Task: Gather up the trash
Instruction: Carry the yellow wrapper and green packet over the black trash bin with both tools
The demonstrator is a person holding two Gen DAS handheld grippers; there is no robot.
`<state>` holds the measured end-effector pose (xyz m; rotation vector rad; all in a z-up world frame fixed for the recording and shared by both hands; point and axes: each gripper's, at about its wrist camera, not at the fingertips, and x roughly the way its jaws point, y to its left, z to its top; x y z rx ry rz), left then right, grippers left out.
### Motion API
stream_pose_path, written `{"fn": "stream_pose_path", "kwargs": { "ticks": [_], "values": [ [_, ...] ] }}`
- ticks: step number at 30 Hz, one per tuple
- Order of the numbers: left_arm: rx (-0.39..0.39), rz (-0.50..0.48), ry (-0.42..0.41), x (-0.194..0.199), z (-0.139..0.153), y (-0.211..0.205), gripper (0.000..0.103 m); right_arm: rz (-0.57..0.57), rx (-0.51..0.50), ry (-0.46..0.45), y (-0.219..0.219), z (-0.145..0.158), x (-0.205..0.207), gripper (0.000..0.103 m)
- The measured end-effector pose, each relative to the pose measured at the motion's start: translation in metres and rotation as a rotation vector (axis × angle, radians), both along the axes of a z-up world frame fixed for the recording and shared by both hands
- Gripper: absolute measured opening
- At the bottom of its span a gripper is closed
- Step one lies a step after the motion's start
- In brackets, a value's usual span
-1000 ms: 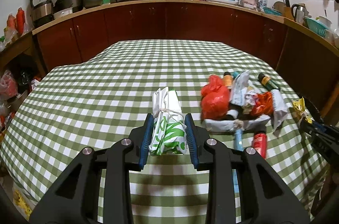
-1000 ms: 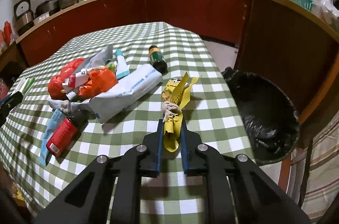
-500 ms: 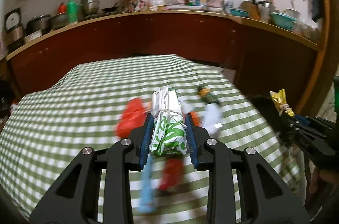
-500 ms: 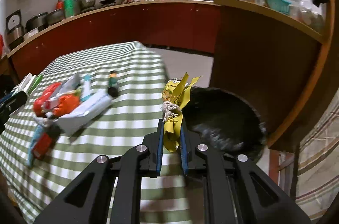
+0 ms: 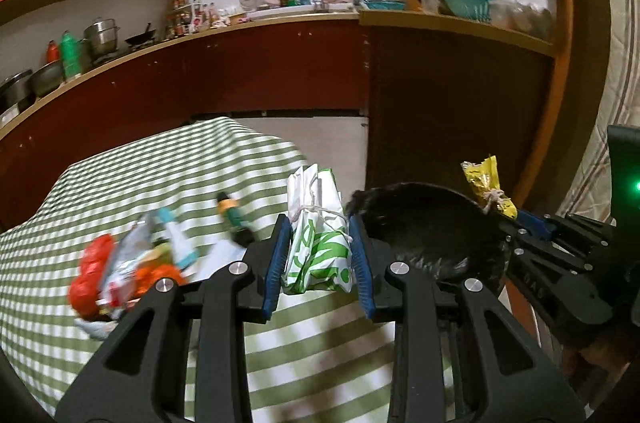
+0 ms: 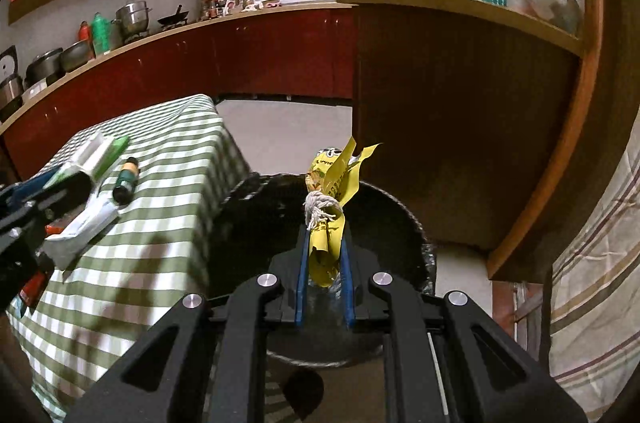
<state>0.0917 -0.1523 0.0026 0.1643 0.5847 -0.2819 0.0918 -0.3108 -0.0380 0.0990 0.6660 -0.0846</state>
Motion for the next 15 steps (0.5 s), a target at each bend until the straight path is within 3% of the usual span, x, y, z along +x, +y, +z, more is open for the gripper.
{"fn": "stream_pose_path", "kwargs": {
  "ticks": [15],
  "values": [
    [0.078,-0.009,0.101,0.053,-0.035,-0.071,0.032,0.040,0.069,0.040,-0.039,-0.033,0.032,0.016]
  ]
}}
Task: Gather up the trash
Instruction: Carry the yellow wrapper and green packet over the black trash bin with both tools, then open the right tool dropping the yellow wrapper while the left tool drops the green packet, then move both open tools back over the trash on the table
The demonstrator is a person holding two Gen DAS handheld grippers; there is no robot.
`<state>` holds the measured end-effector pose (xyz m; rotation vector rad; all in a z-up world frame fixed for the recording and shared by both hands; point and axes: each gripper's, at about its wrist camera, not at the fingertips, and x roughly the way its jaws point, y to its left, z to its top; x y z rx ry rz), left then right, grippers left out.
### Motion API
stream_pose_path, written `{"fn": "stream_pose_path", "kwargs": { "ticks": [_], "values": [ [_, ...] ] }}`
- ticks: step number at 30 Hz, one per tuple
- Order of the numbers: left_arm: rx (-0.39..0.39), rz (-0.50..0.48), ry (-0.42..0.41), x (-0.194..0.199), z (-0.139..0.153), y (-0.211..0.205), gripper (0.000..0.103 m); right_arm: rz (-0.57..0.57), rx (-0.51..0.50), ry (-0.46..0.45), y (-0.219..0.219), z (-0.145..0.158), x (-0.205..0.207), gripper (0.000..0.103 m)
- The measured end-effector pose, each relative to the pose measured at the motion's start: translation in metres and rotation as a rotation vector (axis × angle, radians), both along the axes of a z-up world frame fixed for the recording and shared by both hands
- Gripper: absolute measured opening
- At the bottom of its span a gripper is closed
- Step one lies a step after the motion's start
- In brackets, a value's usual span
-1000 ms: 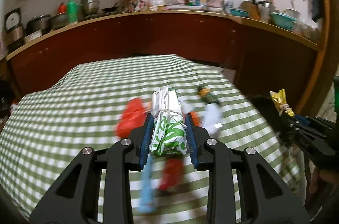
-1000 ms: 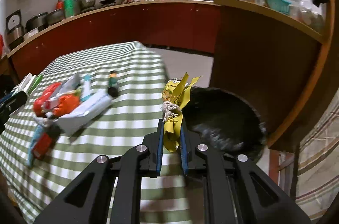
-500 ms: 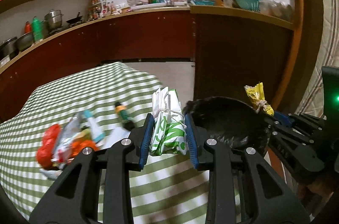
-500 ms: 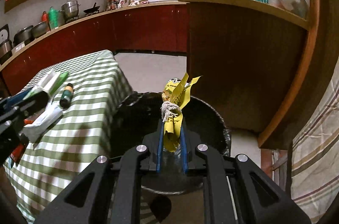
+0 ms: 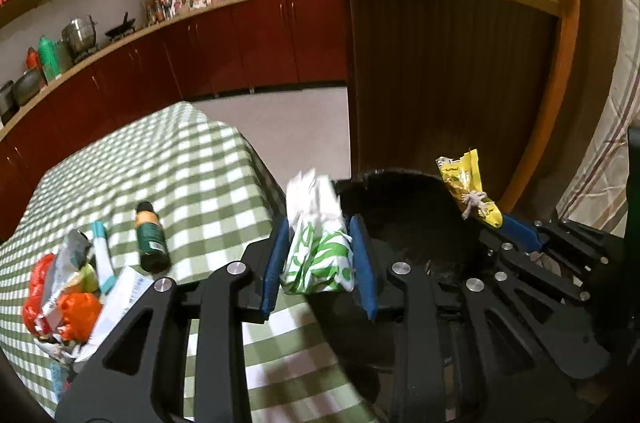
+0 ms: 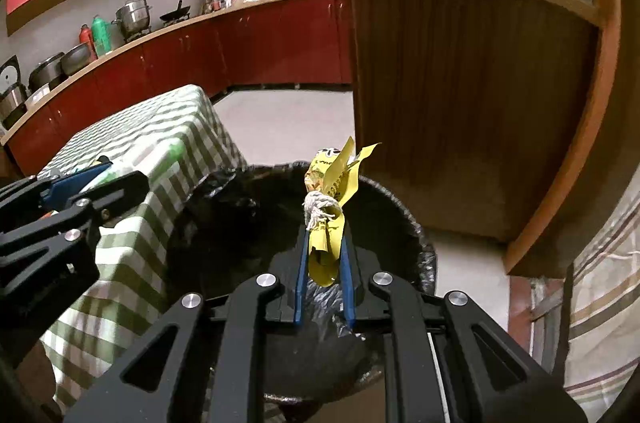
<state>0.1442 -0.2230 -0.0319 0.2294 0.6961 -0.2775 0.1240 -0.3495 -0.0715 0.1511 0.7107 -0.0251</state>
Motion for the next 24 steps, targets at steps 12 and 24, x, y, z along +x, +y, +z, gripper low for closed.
{"fn": "stream_pose_path", "kwargs": {
  "ticks": [12,24],
  "values": [
    [-0.015,0.066,0.015,-0.002,0.006,0.022,0.057,-0.039,-0.018,-0.050,0.004,0.018,-0.012,0.063],
    [0.008,0.180,0.000,-0.055,0.026,0.120,0.060,0.028,-0.027,-0.090,0.072,0.042,-0.039,0.078]
  ]
}}
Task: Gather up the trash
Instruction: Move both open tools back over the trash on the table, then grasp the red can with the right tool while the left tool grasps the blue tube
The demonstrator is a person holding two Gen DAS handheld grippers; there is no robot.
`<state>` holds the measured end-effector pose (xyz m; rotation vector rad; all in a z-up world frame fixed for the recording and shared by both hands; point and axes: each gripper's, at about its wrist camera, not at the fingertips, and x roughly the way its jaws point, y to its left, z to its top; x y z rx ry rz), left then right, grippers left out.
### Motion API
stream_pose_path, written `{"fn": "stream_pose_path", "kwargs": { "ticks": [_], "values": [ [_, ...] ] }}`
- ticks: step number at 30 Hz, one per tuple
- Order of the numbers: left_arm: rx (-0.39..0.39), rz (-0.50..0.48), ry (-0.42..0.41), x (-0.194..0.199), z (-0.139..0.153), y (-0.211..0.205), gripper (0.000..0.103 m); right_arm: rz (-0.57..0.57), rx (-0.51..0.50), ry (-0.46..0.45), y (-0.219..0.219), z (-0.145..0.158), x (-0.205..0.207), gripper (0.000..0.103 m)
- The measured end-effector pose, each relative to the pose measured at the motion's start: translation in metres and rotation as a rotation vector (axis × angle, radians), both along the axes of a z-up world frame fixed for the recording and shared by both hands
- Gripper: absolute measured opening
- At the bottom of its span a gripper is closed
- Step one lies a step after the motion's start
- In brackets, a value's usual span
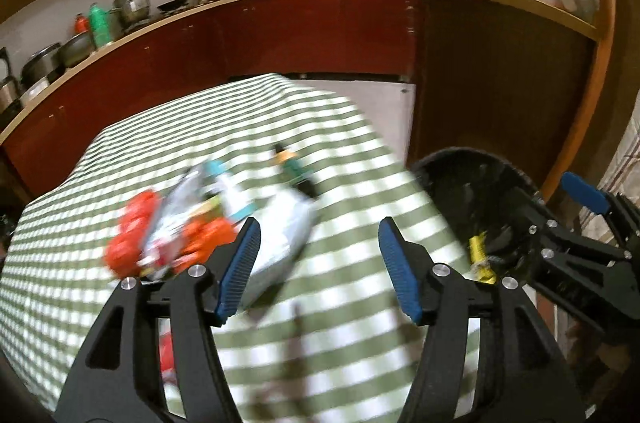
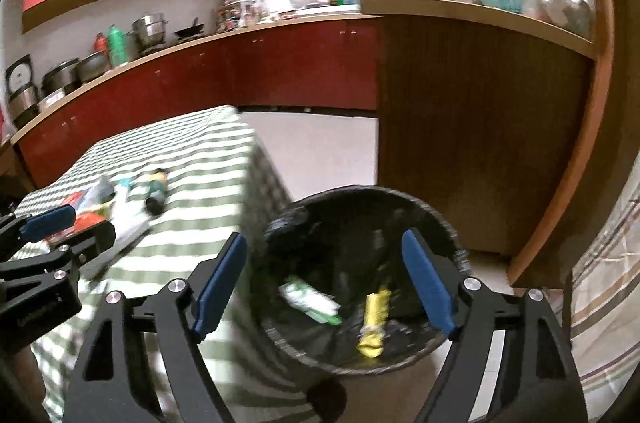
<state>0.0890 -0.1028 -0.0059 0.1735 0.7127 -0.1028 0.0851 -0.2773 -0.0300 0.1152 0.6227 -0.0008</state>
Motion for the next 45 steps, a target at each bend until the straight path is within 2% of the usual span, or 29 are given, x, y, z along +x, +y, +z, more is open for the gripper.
{"fn": "stream_pose_path", "kwargs": {
  "ticks": [13,18,29,31,33,37,42,45],
  "values": [
    [0.028,0.178,-0.010,-0.048,-0.001,0.119,0.060,0.142,-0.051,0.049,0.105,0.000,-0.018,0.078],
    [0.015,0.245,-0.005,-0.057,-0.004,0.159,0.060,0.203,-0.046,0.057,0.149,-0.002,-0.021,0.078],
    [0.012,0.332,0.001,-0.068,-0.011,0.221,0.060,0.312,-0.035,0.092,0.221,-0.010,-0.018,0.077],
    [0.001,0.341,0.007,-0.069,-0.012,0.228,0.060,0.322,-0.054,0.100,0.229,-0.012,-0.016,0.074],
    [-0.005,0.344,0.009,-0.069,-0.012,0.230,0.060,0.327,-0.063,0.117,0.234,-0.015,-0.015,0.063],
    [-0.016,0.338,0.008,-0.068,-0.013,0.228,0.060,0.331,-0.063,0.150,0.232,-0.021,-0.015,0.053],
    [-0.030,0.318,0.015,-0.067,-0.013,0.221,0.060,0.349,-0.058,0.160,0.230,-0.022,-0.019,0.027],
    [-0.033,0.304,0.018,-0.067,-0.014,0.213,0.060,0.358,-0.062,0.161,0.231,-0.024,-0.020,0.025]
  ]
}}
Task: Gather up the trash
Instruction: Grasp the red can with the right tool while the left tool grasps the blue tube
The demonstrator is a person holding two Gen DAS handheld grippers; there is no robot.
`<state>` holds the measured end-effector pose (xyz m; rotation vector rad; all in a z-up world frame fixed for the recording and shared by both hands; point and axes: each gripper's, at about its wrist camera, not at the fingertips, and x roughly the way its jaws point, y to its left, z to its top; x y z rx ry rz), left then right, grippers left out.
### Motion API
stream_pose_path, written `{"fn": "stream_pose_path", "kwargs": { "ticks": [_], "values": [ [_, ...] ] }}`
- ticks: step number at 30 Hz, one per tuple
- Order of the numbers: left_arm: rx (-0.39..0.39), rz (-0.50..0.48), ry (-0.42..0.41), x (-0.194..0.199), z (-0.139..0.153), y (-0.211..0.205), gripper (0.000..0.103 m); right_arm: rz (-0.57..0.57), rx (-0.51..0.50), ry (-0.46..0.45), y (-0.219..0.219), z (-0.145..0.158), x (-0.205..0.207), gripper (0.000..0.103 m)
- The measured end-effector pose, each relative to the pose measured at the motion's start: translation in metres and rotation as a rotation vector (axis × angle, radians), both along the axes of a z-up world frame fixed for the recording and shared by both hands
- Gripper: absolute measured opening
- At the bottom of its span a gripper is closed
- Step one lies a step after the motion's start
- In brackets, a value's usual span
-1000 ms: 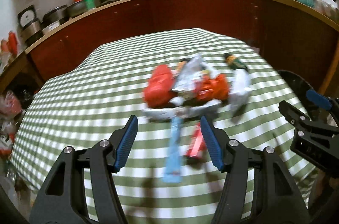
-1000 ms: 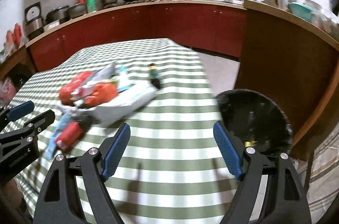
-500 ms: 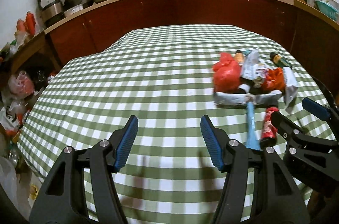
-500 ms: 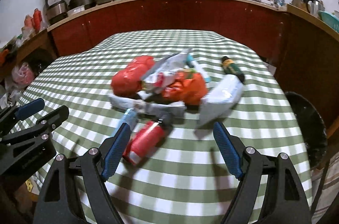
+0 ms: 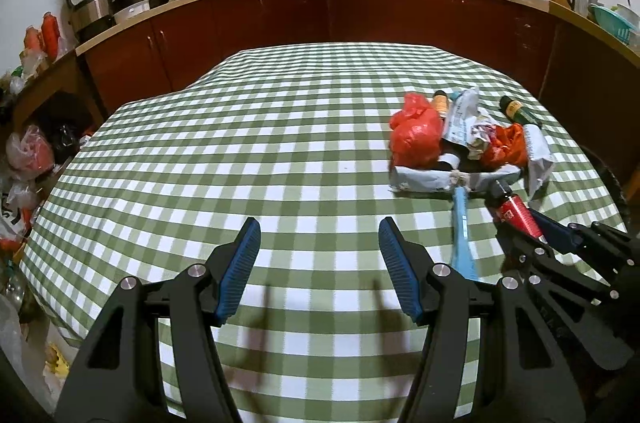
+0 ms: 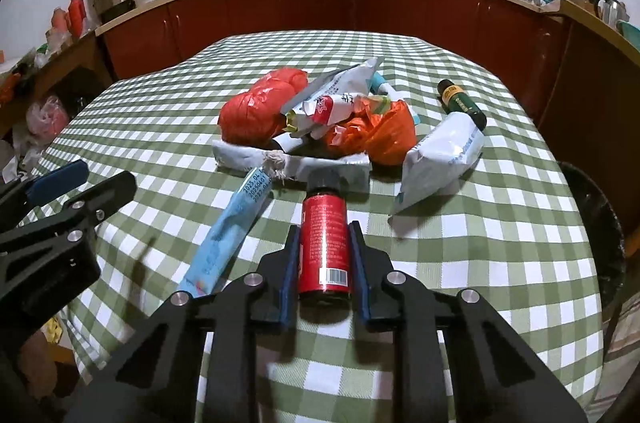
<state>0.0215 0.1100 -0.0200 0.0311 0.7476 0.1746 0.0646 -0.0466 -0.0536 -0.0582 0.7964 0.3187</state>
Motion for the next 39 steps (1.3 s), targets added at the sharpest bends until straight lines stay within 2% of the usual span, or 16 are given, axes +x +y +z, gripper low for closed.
{"fn": "stream_pose_path", "kwargs": {
  "ticks": [12,18,21,23,24,25,32,39],
  "values": [
    [-0.044,-0.080,0.015,0.004,-0.004,-0.043,0.060,-0.010,-0.009,-0.062,-0.037,0.010,-0.024,0.025],
    [-0.029,-0.127,0.034,0.012,-0.016,-0.069,0.059,-0.055,-0.015,-0.072,-0.068,0.009,-0.031,0.025],
    [-0.027,-0.143,0.063,0.017,-0.025,-0.076,0.044,-0.072,-0.012,-0.069,-0.078,0.009,-0.029,0.025],
    [-0.028,-0.148,0.078,0.020,-0.030,-0.078,0.030,-0.080,-0.008,-0.071,-0.083,0.009,-0.028,0.025],
    [-0.032,-0.155,0.074,0.020,-0.032,-0.079,0.027,-0.083,-0.005,-0.072,-0.087,0.009,-0.028,0.025],
    [-0.025,-0.161,0.071,0.019,-0.032,-0.081,0.018,-0.087,-0.001,-0.073,-0.089,0.009,-0.027,0.025],
    [-0.023,-0.171,0.061,0.018,-0.032,-0.083,0.015,-0.103,0.007,-0.073,-0.100,0.009,-0.023,0.025],
    [-0.046,-0.204,-0.018,0.013,0.001,-0.095,0.015,-0.134,0.009,-0.093,-0.110,0.016,-0.020,0.025]
  ]
}}
